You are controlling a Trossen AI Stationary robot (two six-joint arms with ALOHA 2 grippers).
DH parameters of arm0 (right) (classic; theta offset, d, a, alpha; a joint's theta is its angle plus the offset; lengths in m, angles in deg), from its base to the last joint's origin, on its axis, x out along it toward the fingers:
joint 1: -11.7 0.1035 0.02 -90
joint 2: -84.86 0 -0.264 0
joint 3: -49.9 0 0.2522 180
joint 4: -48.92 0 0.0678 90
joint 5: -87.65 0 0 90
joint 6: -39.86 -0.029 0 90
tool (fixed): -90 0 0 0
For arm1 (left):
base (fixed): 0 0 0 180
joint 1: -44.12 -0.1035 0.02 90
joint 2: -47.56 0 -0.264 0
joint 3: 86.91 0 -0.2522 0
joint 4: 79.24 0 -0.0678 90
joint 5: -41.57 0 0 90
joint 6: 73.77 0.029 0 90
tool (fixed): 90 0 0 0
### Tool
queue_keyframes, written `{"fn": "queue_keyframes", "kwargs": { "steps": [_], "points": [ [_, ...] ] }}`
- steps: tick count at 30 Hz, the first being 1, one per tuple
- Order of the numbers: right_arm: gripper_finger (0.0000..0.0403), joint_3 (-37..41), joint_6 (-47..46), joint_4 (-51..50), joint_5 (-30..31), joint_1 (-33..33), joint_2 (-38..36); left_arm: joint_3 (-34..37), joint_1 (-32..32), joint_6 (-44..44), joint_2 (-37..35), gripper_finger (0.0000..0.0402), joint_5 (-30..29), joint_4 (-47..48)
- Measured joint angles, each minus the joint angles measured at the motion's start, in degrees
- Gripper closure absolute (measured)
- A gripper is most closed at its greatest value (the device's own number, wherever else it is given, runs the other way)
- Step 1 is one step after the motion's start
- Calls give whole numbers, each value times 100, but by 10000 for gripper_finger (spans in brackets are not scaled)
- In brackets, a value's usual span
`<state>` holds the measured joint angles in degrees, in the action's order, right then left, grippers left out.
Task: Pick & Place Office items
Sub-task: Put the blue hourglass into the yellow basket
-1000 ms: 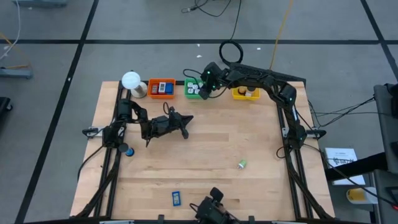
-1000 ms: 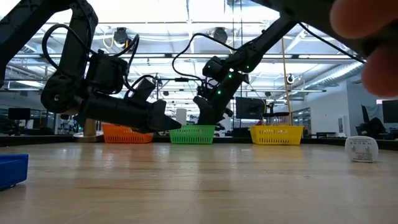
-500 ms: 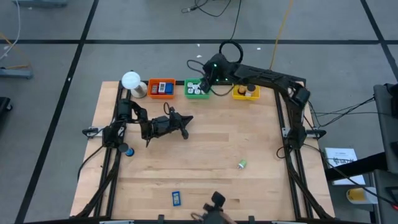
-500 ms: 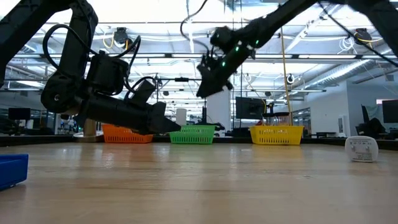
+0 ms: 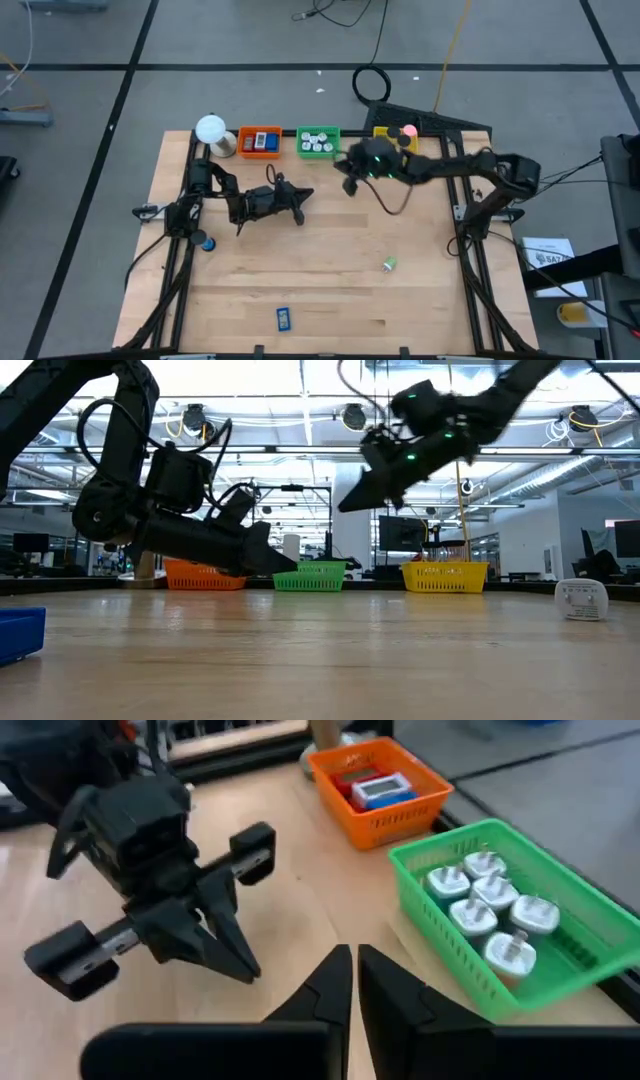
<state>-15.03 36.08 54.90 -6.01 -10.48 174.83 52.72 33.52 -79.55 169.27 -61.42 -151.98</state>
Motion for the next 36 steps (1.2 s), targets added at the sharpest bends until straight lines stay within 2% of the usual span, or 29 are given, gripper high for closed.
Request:
{"fn": "queue_keyframes", "kwargs": {
  "steps": [6, 12, 15, 18, 21, 27, 32, 36],
  "points": [
    [401, 1029, -69, 565, 905, 381, -614, -288, 86, -185, 0, 383, 14, 33],
    [395, 1589, -69, 829, 971, 511, -928, -521, 34, -1040, -22, 383, 459, 441],
    [395, 1846, -96, 983, 959, 533, -1013, -449, 5, -1285, -363, 383, 488, 827],
    [398, 1955, -42, 1149, 957, 538, -1010, -314, 35, -1272, -1175, 392, 407, 1745],
    [401, 1961, 45, 1185, 952, 538, -1050, -261, 132, -1199, -2329, 398, 88, 3373],
    [402, 1961, 170, 1230, 944, 534, -1093, -592, 461, -1242, -4683, 392, -553, 7306],
    [402, 1961, 307, 1304, 942, 532, -1087, -1466, 598, -1951, -6108, 392, -160, 11336],
    [402, 1959, 340, 1532, 942, 532, -1089, -2269, 710, -2468, -6403, 384, 214, 13835]
  ]
}}
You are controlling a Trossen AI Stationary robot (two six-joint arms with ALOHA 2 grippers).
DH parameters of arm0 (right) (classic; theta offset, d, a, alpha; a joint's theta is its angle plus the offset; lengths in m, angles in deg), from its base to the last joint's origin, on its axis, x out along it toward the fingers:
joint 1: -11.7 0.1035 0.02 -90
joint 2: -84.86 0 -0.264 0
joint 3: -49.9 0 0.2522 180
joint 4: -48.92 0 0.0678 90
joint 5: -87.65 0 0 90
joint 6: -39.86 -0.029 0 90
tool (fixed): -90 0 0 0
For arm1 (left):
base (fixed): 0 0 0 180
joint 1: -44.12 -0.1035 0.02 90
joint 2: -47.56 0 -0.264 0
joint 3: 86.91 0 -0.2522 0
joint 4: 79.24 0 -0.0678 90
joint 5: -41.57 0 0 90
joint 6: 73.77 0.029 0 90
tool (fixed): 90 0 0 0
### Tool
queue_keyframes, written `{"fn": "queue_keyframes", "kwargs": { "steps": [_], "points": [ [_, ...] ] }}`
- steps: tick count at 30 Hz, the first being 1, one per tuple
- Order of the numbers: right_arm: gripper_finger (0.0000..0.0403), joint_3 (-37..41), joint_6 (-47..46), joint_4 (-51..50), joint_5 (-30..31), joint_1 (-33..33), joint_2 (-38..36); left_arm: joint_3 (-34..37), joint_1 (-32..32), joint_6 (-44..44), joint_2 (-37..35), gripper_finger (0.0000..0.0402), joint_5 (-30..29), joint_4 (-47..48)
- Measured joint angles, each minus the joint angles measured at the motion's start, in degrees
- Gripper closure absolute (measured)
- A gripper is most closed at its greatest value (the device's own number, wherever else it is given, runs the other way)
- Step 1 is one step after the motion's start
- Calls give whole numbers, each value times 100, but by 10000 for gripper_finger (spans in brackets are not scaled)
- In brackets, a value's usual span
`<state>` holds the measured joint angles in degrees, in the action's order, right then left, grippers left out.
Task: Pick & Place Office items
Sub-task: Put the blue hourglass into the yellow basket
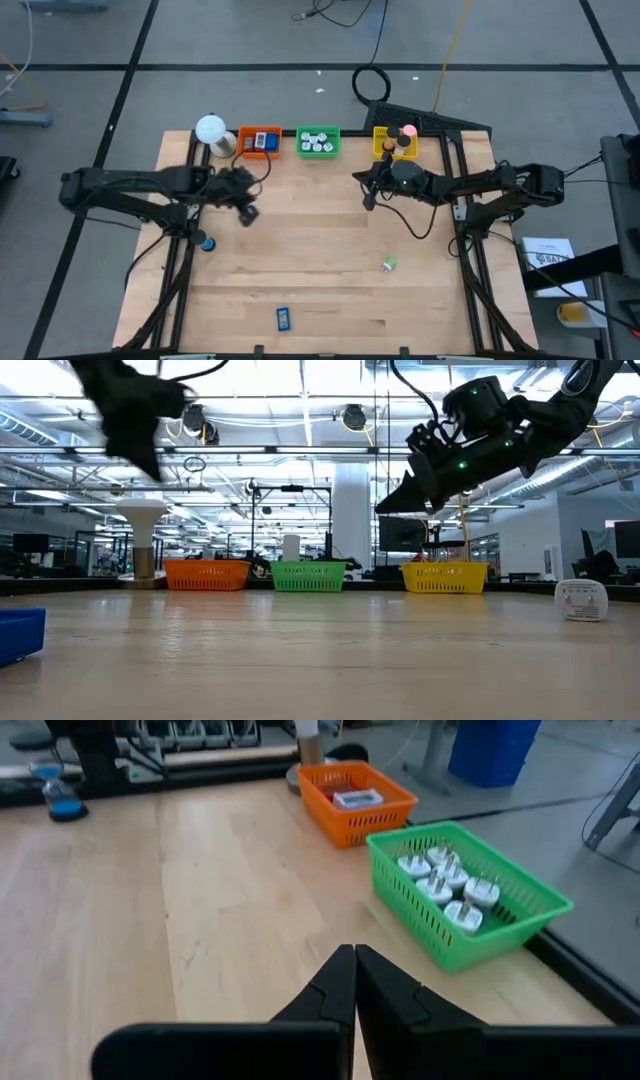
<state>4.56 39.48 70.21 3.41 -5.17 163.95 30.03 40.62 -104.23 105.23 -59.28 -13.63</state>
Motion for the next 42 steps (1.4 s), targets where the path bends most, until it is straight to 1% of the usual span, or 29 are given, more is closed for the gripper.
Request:
{"fn": "queue_keyframes", "kwargs": {
  "steps": [2, 4, 8, 10, 12, 16, 19, 22, 24, 27, 33, 42],
  "points": [
    [402, 2, 0, 120, -2, 0, -2, -290, 55, -268, -2, 368, 281, 967],
    [403, 1, 0, 210, -2, 0, -2, -458, 95, -451, 73, 344, 546, 1683],
    [403, 1, 0, 289, -2, -2, -2, -500, 206, -526, 450, 283, 1054, 2662],
    [403, 2, 0, 324, -2, -2, -2, -522, 252, -468, 670, 250, 1197, 3040],
    [403, 0, -28, 336, -2, -2, -2, -513, 312, -426, 931, 218, 1273, 3300],
    [403, 0, -37, 360, -4, -2, -2, -519, 455, -57, 1484, 158, 1502, 3315],
    [403, 0, -40, 354, -4, -2, -2, -513, 589, 284, 1918, 120, 1543, 3437],
    [403, 0, -42, 333, -4, -2, -2, -511, 732, 564, 2303, 93, 1552, 3599],
    [403, 0, -42, 331, -5, -2, -2, -513, 812, 692, 2526, 80, 1556, 3775],
    [403, 0, -42, 331, -4, -2, -2, -511, 946, 852, 2770, 70, 1555, 3778],
    [403, 0, -42, 329, -7, -2, -2, -511, 1149, 1057, 3135, 74, 1582, 3844],
    [403, -2, -42, 329, -7, -2, -2, -511, 1391, 1199, 3655, 71, 1940, 3816]
  ]
}}
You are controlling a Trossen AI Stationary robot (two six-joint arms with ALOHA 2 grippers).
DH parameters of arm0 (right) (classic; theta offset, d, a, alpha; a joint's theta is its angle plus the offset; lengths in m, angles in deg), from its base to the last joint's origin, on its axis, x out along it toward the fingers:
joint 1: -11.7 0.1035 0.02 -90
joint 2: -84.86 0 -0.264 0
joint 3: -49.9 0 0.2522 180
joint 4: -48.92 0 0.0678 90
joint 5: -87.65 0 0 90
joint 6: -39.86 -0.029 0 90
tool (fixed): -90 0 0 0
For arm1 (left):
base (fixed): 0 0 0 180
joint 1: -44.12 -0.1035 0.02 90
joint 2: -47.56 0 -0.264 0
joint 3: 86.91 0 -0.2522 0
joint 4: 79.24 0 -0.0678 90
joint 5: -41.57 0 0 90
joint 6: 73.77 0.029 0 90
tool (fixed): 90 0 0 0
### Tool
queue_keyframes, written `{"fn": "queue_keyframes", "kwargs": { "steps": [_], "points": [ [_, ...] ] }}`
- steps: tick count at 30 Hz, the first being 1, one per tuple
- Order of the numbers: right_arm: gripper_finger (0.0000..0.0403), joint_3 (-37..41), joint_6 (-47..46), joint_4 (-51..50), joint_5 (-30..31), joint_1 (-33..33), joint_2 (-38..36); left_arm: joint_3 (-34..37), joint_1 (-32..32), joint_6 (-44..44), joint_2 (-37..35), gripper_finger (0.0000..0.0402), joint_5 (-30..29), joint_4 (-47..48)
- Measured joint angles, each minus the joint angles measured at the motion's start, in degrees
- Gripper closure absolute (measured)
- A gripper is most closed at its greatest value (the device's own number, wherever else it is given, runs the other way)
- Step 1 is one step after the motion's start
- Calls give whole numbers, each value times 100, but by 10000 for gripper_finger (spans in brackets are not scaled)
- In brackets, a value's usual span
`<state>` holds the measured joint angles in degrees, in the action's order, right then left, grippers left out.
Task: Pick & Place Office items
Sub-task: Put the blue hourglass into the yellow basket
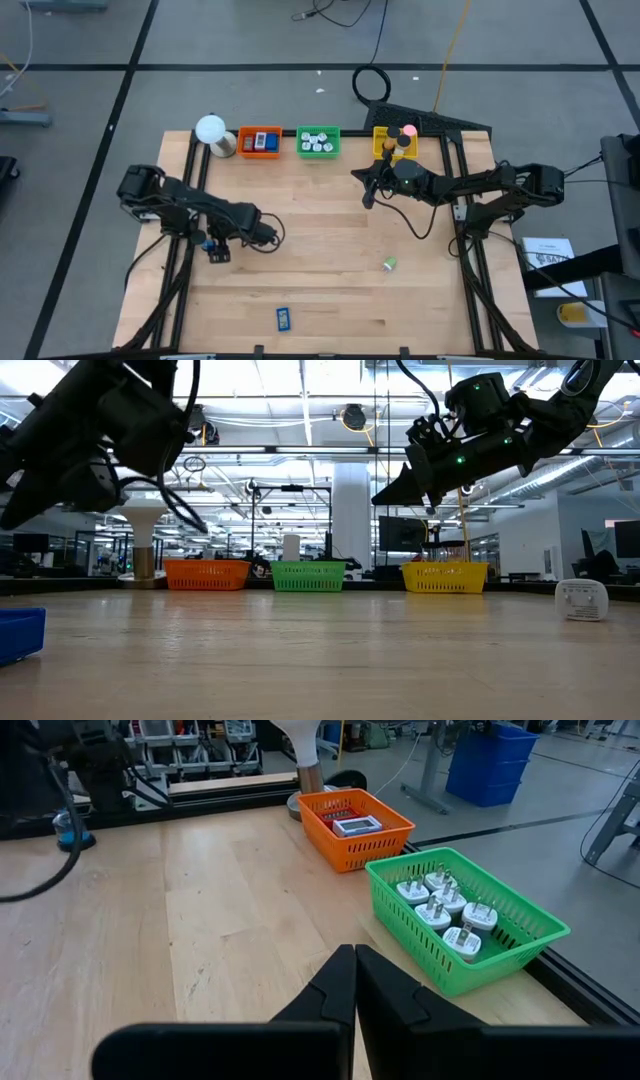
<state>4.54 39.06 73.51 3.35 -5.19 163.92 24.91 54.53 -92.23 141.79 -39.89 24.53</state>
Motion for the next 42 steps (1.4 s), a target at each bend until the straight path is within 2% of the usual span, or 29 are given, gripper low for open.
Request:
{"fn": "queue_keyframes", "kwargs": {
  "steps": [8, 16, 24, 29, 35, 42],
  "points": [
    [403, 0, 0, 0, 0, 0, 0, 49, 101, 38, 406, 87, 23, 6],
    [403, 0, 0, 0, 0, 0, 0, 303, 101, -138, 418, 119, 107, 6],
    [403, -2, 0, 0, 2, 0, 2, 638, 240, -153, 418, 128, 191, 4],
    [403, -2, 0, 18, 0, 0, 2, 647, 271, -155, 418, 141, 175, -1],
    [403, -2, 0, 22, 2, 0, 2, 643, 271, -76, 418, 197, 32, 17],
    [403, -2, 0, 32, 0, 0, 2, 465, 248, 263, 418, 197, -106, -5]
  ]
}}
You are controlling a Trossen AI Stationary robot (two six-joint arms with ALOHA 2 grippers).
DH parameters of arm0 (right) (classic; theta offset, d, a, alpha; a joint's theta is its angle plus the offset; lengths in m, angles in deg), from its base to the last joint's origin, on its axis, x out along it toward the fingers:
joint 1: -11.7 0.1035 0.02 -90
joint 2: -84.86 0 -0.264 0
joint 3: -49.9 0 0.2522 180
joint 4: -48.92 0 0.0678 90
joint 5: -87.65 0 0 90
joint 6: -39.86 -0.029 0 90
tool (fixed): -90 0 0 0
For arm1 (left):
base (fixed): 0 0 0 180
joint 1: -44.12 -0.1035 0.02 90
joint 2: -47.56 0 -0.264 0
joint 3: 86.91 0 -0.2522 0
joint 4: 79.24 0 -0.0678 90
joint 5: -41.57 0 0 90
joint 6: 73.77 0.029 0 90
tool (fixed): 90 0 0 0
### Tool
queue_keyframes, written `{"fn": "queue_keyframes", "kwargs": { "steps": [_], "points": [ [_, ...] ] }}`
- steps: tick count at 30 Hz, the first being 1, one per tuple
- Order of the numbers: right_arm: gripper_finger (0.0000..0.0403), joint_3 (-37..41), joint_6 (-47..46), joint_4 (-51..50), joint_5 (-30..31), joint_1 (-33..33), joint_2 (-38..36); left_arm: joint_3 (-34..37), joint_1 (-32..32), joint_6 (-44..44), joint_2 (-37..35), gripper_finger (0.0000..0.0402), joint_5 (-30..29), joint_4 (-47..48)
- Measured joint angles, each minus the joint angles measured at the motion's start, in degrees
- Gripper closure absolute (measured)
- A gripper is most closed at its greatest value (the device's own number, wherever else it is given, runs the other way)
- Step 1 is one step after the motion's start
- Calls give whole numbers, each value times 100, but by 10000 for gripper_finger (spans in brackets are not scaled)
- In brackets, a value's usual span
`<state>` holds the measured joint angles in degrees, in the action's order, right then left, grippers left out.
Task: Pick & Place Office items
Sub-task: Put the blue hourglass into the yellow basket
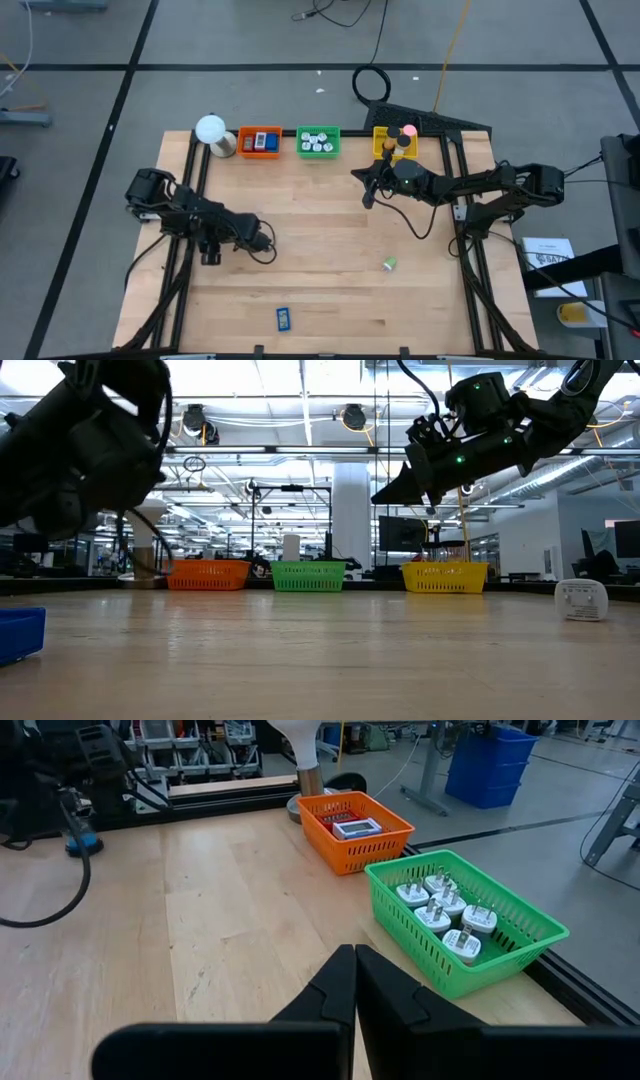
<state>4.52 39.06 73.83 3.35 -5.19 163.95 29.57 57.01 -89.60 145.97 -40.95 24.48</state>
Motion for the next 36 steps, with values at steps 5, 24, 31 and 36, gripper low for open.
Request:
{"fn": "queue_keyframes", "kwargs": {
  "steps": [5, 24, 31, 36],
  "points": [
    [403, 0, 46, 16, 7, 0, 0, -586, -365, 485, 0, 197, -354, -7],
    [403, 99, 362, -1199, 368, -17, -1121, -4697, -1820, 2566, 2198, 197, -2415, 3],
    [403, 275, 461, -859, 358, -42, -1119, -5219, -1808, 2974, 2688, 197, -2422, 10],
    [403, 275, 472, -850, 356, -42, -1119, -5206, -1820, 2933, 2691, 189, -2414, 21]
  ]
}}
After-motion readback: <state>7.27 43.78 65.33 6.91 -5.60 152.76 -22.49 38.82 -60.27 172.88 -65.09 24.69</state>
